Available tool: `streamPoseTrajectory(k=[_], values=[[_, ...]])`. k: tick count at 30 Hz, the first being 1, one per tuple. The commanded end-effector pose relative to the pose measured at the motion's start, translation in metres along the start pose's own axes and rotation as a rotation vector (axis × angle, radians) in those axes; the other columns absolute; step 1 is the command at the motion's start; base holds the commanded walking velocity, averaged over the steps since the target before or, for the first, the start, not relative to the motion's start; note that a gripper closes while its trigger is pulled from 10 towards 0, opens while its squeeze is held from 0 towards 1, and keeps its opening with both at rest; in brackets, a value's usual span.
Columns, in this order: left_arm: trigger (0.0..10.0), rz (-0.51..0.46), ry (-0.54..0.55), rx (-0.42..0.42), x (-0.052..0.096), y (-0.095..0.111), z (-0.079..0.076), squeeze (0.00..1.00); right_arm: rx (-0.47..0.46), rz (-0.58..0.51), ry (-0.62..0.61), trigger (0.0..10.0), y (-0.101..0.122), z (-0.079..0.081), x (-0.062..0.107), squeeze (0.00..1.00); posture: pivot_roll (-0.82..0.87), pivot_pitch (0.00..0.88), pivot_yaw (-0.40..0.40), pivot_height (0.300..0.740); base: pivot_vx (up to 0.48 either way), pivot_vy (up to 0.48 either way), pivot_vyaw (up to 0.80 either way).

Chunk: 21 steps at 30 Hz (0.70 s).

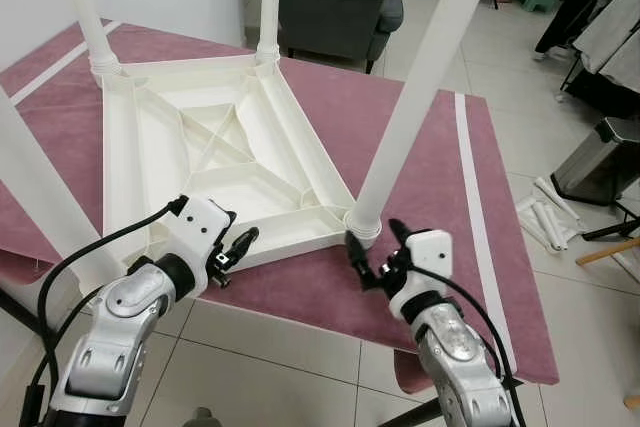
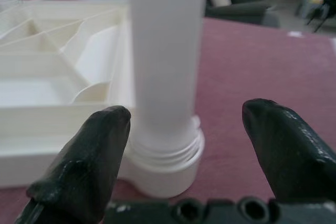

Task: Building children table

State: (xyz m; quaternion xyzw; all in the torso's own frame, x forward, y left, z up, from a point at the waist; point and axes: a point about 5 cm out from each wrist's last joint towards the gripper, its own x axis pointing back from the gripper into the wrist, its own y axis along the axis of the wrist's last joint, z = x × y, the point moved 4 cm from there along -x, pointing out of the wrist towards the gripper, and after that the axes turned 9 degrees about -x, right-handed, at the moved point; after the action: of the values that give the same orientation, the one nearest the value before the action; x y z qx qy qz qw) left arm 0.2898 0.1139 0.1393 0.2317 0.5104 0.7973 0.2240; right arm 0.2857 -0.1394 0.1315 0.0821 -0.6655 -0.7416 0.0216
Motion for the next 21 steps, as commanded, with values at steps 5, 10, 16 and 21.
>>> streamPoseTrajectory(k=[5,10,16,21], values=[[10.0,0.021,0.114,-0.006,-0.003,-0.002,0.013,0.0,0.006,0.004,-0.015,10.0,-0.005,-0.003,0.002,0.0,0.15,0.0,-0.026,0.74,0.0,0.0,0.0],[10.0,0.016,0.111,-0.043,0.002,-0.003,0.015,0.0,-0.005,0.052,0.107,10.0,-0.016,0.019,0.006,0.0,0.15,0.0,-0.024,0.74,0.0,0.0,0.0],[10.0,0.01,0.112,-0.045,0.001,-0.002,0.015,0.0,-0.007,0.05,0.113,10.0,-0.017,0.022,0.005,0.0,0.16,0.0,-0.027,0.74,0.0,0.0,0.0],[10.0,0.001,0.12,-0.033,-0.001,0.001,0.015,0.0,-0.009,0.049,0.12,10.0,-0.017,0.025,0.002,0.0,0.16,0.0,-0.029,0.74,0.0,0.0,0.0]])
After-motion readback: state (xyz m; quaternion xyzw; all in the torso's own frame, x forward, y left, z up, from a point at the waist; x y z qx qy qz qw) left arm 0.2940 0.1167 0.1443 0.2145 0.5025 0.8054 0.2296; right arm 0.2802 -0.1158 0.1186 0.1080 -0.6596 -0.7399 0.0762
